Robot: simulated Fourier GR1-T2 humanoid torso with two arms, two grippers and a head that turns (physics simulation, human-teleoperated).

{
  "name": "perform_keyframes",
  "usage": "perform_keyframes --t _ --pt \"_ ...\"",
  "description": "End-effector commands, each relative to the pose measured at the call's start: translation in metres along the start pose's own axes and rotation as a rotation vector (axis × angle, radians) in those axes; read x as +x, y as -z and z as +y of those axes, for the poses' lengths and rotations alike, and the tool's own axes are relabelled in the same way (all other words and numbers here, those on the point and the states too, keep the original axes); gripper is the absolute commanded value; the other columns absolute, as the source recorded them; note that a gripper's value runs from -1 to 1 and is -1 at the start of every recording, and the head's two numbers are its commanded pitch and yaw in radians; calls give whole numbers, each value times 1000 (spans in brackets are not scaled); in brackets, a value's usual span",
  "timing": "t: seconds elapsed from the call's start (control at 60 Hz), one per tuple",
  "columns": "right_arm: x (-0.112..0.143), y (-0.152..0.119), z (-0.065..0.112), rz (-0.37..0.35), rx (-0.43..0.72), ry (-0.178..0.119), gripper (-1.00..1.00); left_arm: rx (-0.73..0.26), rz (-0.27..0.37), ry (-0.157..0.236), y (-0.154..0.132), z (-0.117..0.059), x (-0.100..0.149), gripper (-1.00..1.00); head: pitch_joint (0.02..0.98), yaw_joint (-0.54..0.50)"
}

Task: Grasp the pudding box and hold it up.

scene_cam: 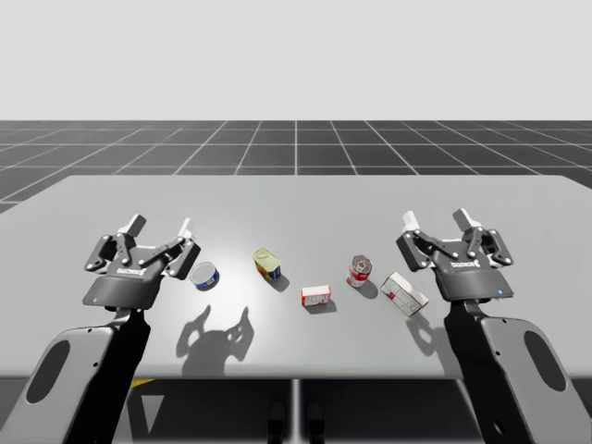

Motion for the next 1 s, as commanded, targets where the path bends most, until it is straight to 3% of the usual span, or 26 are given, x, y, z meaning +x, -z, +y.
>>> perform_keyframes --t 0.017,0.2,0.583,0.733,1.0 --pt "-3 0 0 25 -40 30 -1000 -7 18 5 0 -1 -3 -1000 64 7" --pt "-4 4 -3 52 -15 51 -1000 -15 25 15 1 -2 -5 -1000 120 6" --pt "-5 5 -5 63 -22 44 -1000 -15 34 25 2 0 -7 -1000 495 -19" --pt "-7 6 -6 64 -23 37 -1000 -21 39 30 3 -1 -9 -1000 618 -91" --pt "-8 6 -6 60 -22 27 -1000 -42 38 41 1 -6 -9 -1000 798 -315"
